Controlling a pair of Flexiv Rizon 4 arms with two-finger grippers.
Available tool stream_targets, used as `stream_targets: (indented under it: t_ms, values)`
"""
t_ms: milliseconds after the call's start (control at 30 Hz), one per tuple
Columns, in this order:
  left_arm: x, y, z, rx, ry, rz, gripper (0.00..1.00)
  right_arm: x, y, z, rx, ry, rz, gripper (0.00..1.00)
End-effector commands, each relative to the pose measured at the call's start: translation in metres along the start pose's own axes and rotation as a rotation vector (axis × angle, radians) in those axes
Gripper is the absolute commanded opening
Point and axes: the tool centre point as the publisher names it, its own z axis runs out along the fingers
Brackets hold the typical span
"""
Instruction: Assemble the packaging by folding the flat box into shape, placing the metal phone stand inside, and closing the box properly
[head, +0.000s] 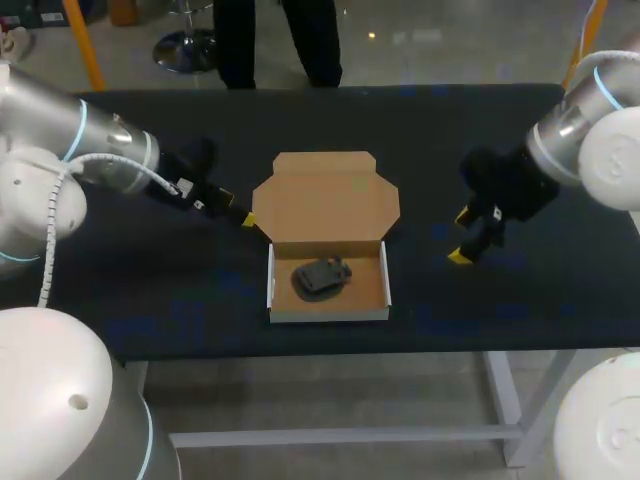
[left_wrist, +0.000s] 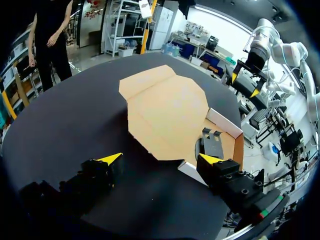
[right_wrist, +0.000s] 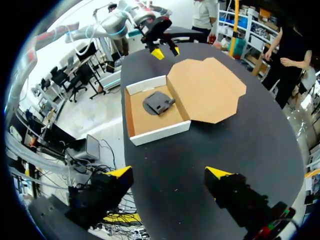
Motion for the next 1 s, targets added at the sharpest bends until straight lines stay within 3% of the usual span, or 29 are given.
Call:
stream_targets:
  t_ms: [33,667,1000]
  values:
    - [-0.020,0.003,0.006,0.042,0.165,0.010,1.00,-0.006,0.010,-0.002,0.019,0.057,-0.010,1.00]
    - [-0.029,-0.021,0.037,0.029,0.320,-0.015,1.00,-0.021,0.040,-0.005,0.132,0.046,-0.145,1.00]
    - [-0.030,-0.028,0.052,0.053,0.463,-0.020,1.00,-0.031,0.055,-0.011,0.164,0.022,-0.203,1.00]
